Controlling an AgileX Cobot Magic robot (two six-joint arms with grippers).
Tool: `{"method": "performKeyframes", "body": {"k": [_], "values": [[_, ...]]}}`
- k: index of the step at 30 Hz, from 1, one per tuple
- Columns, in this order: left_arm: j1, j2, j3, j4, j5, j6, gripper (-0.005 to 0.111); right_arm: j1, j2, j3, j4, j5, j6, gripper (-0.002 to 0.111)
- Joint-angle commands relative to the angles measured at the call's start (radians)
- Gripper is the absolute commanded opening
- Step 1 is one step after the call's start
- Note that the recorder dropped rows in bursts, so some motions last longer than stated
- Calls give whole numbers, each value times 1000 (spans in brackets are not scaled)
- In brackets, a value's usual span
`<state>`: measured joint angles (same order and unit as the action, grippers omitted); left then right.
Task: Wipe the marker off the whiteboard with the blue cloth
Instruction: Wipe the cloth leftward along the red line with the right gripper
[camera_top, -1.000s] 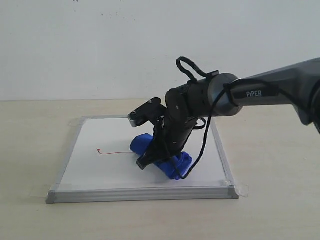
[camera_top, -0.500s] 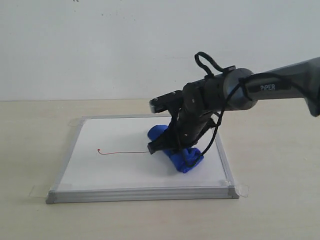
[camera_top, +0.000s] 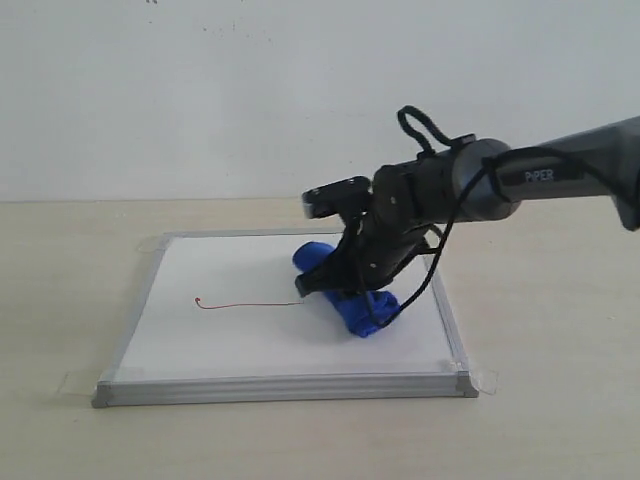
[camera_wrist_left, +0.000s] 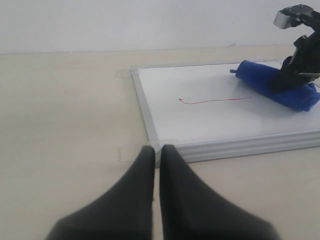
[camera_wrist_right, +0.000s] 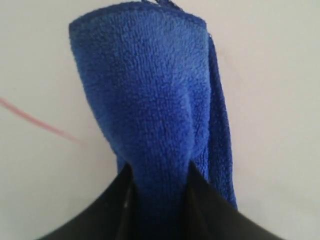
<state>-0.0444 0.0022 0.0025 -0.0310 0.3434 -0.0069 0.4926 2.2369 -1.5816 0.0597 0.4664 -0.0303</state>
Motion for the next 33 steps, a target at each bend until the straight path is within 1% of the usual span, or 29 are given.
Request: {"method": "performKeyframes", "body": {"k": [1,5,7,8,10,11,13,15,19,24,30,33], "values": [[0,-2,-2,-10,-6,1,4,-26,9,12,-22,9,56,-1],[0,-2,-2,-10,-6,1,4,39,9,12,-18,59,-27,-1],[0,-2,-2,-10,-6,1,4,81,9,12,-18,98,-91,-1],[0,-2,-2,-10,-6,1,4,107,9,8,-18,121,-161,-1],[0,-2,-2,-10,-6,1,4,127,9,-16,-21,176,-219,-1],[0,-2,-2,-10,-6,1,4,129,9,-39,-36,196,-213,-1],[0,-2,-2,-10,-6,1,4,116,9,-79,-71,199,-137,-1],[0,-2,-2,-10,-6,1,4,94,9,-138,-129,239,-42,-1],[0,-2,-2,-10,-6,1,4,54,9,-227,-209,312,36,-1],[0,-2,-2,-10,-6,1,4,41,30,-244,-184,281,47,-1],[0,-2,-2,-10,-6,1,4,46,124,-246,-159,254,39,-1],[0,-2,-2,-10,-6,1,4,59,145,-246,-60,260,-14,-1]]}}
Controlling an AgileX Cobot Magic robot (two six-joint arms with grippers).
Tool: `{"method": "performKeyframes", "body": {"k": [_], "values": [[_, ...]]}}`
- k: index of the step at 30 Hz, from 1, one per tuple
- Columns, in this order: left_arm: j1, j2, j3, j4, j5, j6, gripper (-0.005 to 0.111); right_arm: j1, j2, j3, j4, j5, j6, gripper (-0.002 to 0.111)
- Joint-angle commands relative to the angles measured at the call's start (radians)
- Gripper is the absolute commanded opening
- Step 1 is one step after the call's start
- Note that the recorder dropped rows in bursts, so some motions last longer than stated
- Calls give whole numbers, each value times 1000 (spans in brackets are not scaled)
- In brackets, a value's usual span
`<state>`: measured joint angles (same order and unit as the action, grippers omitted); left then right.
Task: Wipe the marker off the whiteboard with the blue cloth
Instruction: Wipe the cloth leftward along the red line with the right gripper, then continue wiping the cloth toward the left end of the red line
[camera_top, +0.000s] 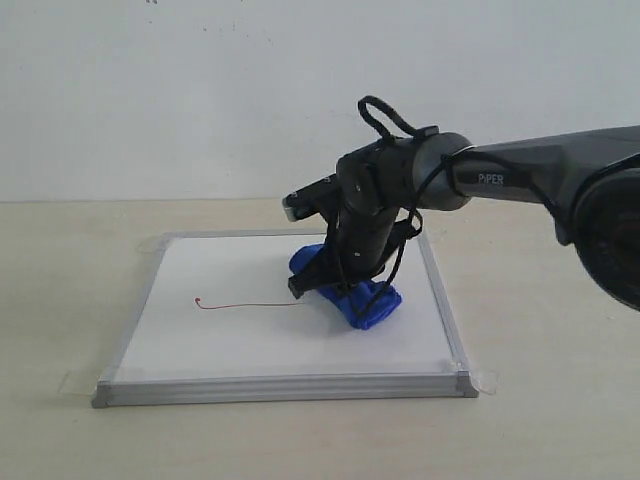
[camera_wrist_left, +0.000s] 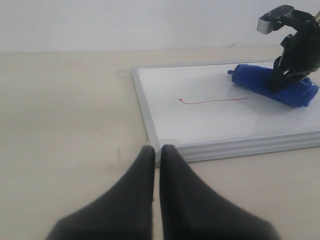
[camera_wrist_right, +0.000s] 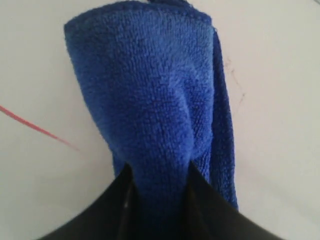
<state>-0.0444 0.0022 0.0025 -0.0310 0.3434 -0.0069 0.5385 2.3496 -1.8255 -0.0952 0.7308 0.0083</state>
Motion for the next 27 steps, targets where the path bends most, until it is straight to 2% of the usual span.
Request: {"method": "performKeyframes", "body": {"k": [1,7,9,11,14,15,17,20,23,24,27], "values": [[0,-2,-2,-10,-6,1,4,22,34,-2,133,0,-97,-1],[0,-2,-2,-10,-6,1,4,91,34,-28,393,68,-360,-1],[0,-2,-2,-10,-6,1,4,100,34,-48,361,62,-362,-1],[0,-2,-2,-10,-6,1,4,84,34,-61,205,17,-214,-1],[0,-2,-2,-10,-6,1,4,29,36,-61,-233,33,176,-1],[0,-2,-2,-10,-6,1,4,29,36,-61,-263,40,218,-1],[0,-2,-2,-10,-6,1,4,44,36,-61,-223,14,210,-1],[0,-2,-2,-10,-6,1,4,124,38,-61,26,-43,-38,-1],[0,-2,-2,-10,-6,1,4,177,38,-61,126,-47,-179,-1],[0,-2,-2,-10,-6,1,4,180,38,-61,101,-52,-165,-1],[0,-2,-2,-10,-6,1,4,115,38,-61,-89,-48,72,-1]]}}
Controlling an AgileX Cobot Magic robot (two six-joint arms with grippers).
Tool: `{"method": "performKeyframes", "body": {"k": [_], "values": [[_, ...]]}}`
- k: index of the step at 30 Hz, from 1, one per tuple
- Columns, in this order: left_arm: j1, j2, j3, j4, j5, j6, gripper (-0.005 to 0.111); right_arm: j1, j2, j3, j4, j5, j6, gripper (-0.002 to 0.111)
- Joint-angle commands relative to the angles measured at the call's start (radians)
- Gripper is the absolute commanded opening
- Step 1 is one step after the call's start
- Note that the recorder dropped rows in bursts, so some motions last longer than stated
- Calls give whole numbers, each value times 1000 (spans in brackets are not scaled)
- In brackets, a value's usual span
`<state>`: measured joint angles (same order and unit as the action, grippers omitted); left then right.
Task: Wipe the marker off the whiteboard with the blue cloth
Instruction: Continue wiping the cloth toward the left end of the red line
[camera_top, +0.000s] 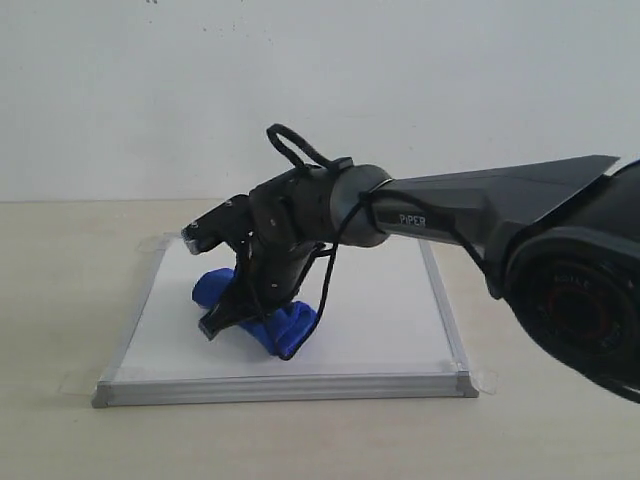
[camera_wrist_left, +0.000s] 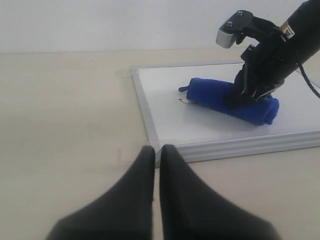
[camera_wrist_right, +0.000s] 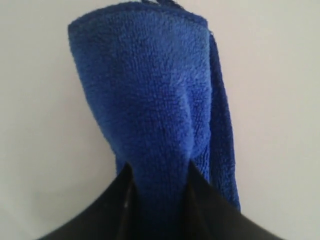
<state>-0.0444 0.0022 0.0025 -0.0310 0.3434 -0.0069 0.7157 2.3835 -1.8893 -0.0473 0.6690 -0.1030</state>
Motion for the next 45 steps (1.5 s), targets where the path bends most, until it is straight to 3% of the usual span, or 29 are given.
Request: {"method": "performKeyframes", "body": {"k": [1,3,8,15,20,24,28,39,45], "values": [[0,-2,-2,-10,-6,1,4,-87,4,2,-198,29,256,-1],[0,-2,-2,-10,-6,1,4,-125,4,2,-232,62,357,-1],[0,-2,-2,-10,-6,1,4,-135,10,2,-146,64,337,-1],[0,-2,-2,-10,-6,1,4,-30,39,2,167,27,-49,-1],[0,-2,-2,-10,-6,1,4,-53,37,2,103,0,-44,-1],[0,-2,-2,-10,-6,1,4,-149,44,2,-109,13,238,-1],[0,-2,-2,-10,-6,1,4,-188,46,2,-131,57,324,-1],[0,-2,-2,-10,-6,1,4,30,68,-46,31,-25,86,-1],[0,-2,-2,-10,-6,1,4,-17,71,-108,-115,49,212,-1]]}}
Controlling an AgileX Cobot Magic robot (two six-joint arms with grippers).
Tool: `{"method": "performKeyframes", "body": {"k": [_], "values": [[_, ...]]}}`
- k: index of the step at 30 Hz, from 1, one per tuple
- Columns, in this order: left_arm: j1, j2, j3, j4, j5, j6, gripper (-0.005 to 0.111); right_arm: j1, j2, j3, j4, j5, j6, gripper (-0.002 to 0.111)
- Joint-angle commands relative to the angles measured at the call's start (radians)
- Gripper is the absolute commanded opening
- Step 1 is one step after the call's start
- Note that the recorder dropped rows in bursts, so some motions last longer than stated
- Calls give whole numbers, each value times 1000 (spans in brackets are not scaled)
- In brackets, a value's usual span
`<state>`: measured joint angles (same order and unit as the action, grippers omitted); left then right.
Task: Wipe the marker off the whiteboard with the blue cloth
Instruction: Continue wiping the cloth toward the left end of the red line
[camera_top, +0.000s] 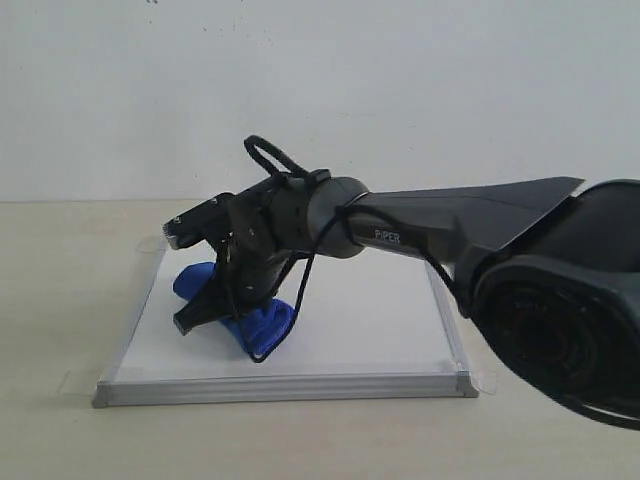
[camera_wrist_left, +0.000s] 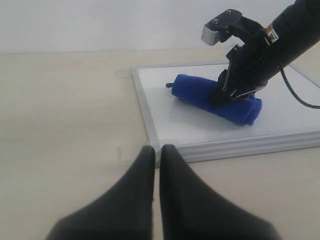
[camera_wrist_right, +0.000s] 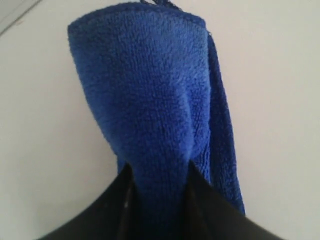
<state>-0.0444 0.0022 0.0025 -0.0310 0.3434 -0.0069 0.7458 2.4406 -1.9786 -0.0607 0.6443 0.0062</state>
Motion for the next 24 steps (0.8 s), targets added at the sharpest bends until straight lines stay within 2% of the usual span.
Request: {"method": "performKeyframes", "body": {"k": [1,4,7,11,15,17,20,24], "values": [[0,-2,-2,-10,-6,1,4,-66,14,-19,-174,89,160,-1],[0,-2,-2,-10,-6,1,4,-110,14,-19,-328,157,323,-1],[0,-2,-2,-10,-6,1,4,-118,14,-19,-331,182,363,-1],[0,-2,-2,-10,-6,1,4,-66,25,-19,-204,145,247,-1],[0,-2,-2,-10,-6,1,4,5,24,-19,22,124,-19,-1],[0,-2,-2,-10,-6,1,4,22,23,-35,29,132,-43,-1],[0,-2,-2,-10,-6,1,4,2,25,-47,-45,125,7,-1],[0,-2,-2,-10,-6,1,4,-58,41,-47,-327,165,279,-1]]}}
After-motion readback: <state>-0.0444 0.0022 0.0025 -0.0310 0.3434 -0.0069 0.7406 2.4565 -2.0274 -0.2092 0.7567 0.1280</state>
